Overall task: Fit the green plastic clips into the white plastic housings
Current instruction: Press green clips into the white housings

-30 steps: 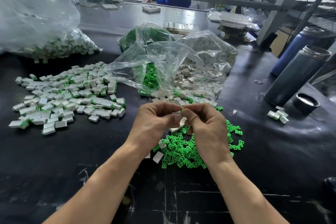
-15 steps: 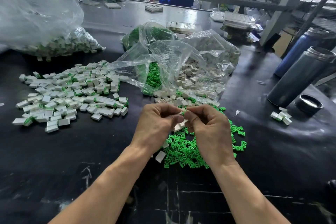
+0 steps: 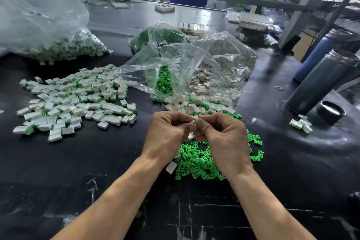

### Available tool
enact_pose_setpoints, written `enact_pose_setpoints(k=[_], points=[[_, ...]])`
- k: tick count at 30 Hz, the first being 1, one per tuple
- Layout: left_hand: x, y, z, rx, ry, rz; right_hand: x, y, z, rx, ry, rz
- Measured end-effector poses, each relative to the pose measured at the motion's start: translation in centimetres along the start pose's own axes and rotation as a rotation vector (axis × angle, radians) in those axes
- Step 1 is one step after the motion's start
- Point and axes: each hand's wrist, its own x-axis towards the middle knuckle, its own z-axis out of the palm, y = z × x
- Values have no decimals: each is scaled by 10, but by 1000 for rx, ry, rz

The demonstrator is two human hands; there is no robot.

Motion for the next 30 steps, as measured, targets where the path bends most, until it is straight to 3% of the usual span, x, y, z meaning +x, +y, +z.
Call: enact_pose_setpoints(k=[19, 30], points=[[3, 2, 6, -75, -28, 34, 4, -3, -8, 103, -31, 54], [-2, 2, 10, -183, -216, -17, -5, -18, 5, 36, -153, 274]])
